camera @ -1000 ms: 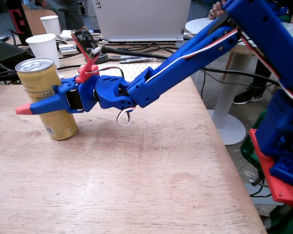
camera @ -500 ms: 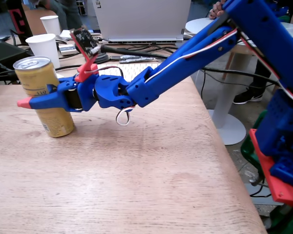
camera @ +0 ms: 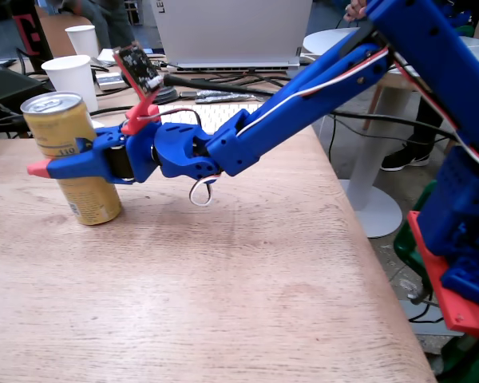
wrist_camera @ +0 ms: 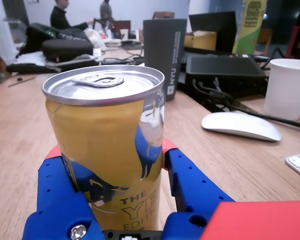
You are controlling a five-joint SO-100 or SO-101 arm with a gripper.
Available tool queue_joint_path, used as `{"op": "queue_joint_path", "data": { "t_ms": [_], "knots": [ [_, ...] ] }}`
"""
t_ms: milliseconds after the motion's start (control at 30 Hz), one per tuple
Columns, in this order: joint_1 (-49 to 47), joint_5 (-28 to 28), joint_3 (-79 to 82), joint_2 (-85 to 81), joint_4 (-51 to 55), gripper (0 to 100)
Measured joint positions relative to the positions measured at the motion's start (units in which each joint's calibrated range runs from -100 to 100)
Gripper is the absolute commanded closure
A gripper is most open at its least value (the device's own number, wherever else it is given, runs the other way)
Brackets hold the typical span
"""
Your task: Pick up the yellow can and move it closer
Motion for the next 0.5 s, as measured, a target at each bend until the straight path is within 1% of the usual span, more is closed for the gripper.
{"op": "queue_joint_path", "data": {
  "t_ms": [100, 167, 300, 433, 500],
  "knots": [
    [-0.09, -0.44, 0.9, -2.77, 1.66, 77],
    [-0.38, -0.44, 3.52, -6.74, 5.55, 77],
    [-2.63, -0.44, 11.72, -20.06, 18.39, 77],
    [-3.85, -0.44, 19.66, -37.18, 26.92, 77],
    [-3.57, -0.44, 27.14, -47.12, 31.55, 77]
  ]
}}
